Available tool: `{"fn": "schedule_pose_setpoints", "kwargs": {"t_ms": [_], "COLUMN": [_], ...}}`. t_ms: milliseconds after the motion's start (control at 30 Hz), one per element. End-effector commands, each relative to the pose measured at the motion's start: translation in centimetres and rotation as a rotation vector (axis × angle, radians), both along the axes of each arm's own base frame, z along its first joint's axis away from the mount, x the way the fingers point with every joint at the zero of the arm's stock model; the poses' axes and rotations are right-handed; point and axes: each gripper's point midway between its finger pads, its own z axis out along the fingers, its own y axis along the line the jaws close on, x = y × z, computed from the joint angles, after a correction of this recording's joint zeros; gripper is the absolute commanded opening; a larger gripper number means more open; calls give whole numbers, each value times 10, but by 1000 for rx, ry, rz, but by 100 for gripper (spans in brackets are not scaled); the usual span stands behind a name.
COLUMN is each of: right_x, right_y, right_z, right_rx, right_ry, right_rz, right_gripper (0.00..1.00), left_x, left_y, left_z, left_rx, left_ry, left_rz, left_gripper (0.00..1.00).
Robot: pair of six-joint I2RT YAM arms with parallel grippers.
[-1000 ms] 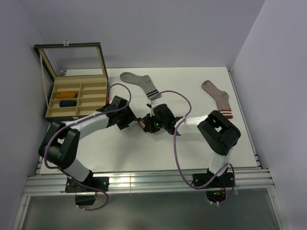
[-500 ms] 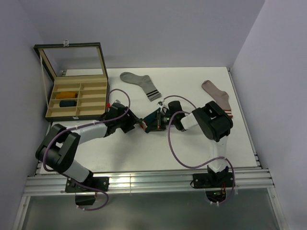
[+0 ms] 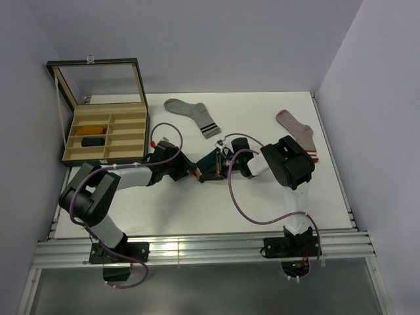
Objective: Roll the socks
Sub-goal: Roll the sock at the center of the board.
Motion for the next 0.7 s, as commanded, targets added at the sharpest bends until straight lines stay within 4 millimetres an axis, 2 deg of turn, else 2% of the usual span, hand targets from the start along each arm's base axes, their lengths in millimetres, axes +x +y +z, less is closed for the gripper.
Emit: {"fn": "schedule_pose_setpoints", "kwargs": {"t_ms": [0,133,400,433,500,533,600,667], "right_x": [-8,-8,-3,-1,0,-1,8,8], "right_y": [-8,-9,-14,-16,-19,-21,-28,-31], "right_z": [-30,-33,-30,-23,-22,-14,-12,3], "right_rx": [-84,-99,-167,-176,-220,-233,-305,-344], "right_ry": [105,110,55,12,-24,-69,-146,-263], "right_rz": [-16,-12,-30,-29,-45,-45,-95,-108], "right_gripper": [2,2,7,9,16,19,27,36], "left_x": [5,3,-5,-12,-11,-14,-15,-17], "left_y": [0,4,16,21,21,23,23,24], "left_z": [-9,-20,-46,-53,-54,-55,-52,-47], "left_rx": [19,46,144,176,198,214,234,262], "left_ry": [13,43,147,189,201,215,220,236], "left_rz": [17,33,54,50,39,34,14,-10], "left_gripper": [56,52,30,27,21,18,12,7]}}
